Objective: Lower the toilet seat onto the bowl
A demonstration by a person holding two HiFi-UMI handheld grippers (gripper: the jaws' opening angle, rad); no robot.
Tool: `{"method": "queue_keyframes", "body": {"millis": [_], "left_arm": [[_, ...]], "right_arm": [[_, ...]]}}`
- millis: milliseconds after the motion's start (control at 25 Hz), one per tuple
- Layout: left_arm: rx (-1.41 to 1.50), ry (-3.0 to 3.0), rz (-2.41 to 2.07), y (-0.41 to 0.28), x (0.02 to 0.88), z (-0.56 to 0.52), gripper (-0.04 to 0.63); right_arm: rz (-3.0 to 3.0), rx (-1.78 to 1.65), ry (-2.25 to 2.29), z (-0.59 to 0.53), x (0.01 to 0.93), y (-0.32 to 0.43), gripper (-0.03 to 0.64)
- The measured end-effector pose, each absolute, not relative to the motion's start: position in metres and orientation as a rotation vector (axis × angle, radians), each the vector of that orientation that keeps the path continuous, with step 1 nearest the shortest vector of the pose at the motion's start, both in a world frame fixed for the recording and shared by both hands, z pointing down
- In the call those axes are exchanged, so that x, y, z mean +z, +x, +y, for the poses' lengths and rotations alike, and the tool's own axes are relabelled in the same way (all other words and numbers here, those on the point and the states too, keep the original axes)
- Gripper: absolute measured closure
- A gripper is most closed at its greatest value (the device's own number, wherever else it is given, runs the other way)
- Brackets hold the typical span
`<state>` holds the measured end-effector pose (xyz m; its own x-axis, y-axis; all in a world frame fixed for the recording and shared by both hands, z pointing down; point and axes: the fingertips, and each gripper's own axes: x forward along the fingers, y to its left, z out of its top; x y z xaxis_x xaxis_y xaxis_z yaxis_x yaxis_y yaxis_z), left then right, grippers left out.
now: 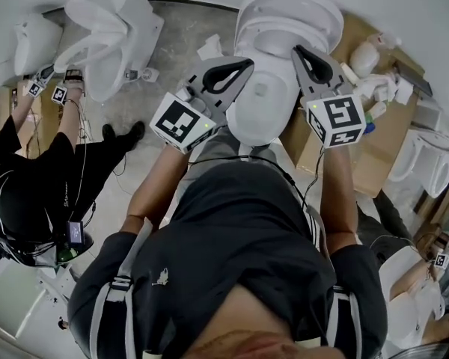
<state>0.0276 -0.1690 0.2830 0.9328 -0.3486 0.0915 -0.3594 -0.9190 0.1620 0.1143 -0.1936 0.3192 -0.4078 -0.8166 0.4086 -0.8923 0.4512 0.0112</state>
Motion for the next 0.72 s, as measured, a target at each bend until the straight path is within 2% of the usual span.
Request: {"method": "queue_keyframes", "body": {"millis": [240, 360, 720], "left_arm": [[0.122, 2.88, -0.539, 0.016, 0.299, -0.177, 0.592], [0.13, 2.869, -0.535, 0.009, 0.306, -0.177, 0.591], [0.15, 2.835, -0.512, -0.005, 0.327, -0.177, 0.591]], "right_arm": [[-2.286, 0.313, 1.417, -0.224, 0.359, 0.122, 0.597], [-2.249, 0.341, 1.383, -0.233, 0.383, 0.122, 0.497], [-2.076, 0.333, 1.348, -0.268, 0.447, 0.141, 0.41]]}}
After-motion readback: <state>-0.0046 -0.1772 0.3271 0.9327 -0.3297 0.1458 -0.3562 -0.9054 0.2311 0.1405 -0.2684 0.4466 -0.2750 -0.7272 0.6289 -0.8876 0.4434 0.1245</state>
